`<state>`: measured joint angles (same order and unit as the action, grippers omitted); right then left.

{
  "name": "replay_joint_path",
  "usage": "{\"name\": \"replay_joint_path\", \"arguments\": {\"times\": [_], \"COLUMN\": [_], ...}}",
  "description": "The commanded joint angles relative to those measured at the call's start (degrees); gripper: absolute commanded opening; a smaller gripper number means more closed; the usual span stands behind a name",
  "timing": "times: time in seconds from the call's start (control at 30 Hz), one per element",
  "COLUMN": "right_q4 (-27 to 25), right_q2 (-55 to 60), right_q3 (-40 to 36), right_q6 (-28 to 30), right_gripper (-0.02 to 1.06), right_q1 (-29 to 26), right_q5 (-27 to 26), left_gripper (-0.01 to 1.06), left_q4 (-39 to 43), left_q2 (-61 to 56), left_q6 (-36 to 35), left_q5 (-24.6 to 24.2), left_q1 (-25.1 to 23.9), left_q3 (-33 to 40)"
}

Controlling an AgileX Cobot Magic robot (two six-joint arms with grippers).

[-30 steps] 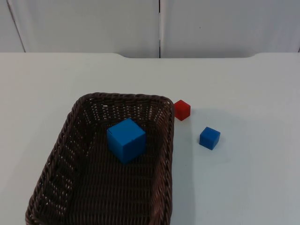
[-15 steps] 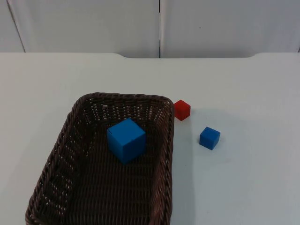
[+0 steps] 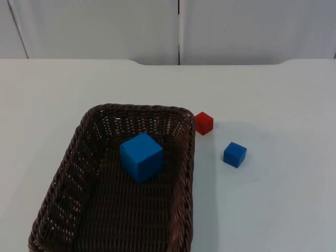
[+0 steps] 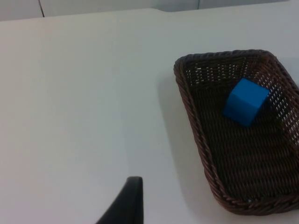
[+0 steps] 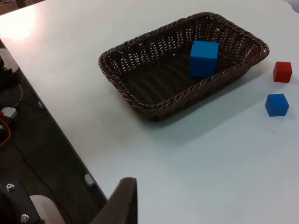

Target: Pick up the basket with the left hand and place the largest block into the basket with the right hand.

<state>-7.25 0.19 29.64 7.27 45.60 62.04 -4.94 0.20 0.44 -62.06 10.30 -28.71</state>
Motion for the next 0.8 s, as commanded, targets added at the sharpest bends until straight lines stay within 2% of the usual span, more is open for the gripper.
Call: {"name": "replay_joint_path", "arguments": {"times": [0.0,0.4,0.77], "right_q4": [-0.1,-0.1,2.1], "right_q2": [-0.2,-0.2,-0.2], "right_q3": [-0.1,-0.1,-0.1], "right_q6": [0.0,0.0,-0.6], "right_gripper": [1.05,1.05,1.05], "right_q1": [0.3,0.3,0.3], "right_q5": [0.0,0.0,0.0], "left_gripper": [1.05,1.05,1.05], "left_q4": [0.2,0.2,1.0], "left_q2": [-0.2,-0.2,-0.2], "left_q6": [-0.4,-0.4,-1.6], "left_q5": [0.7,0.7,0.7], "left_q1": [0.2,0.2,0.2], "left_q3": [0.4,0.4,0.4]}}
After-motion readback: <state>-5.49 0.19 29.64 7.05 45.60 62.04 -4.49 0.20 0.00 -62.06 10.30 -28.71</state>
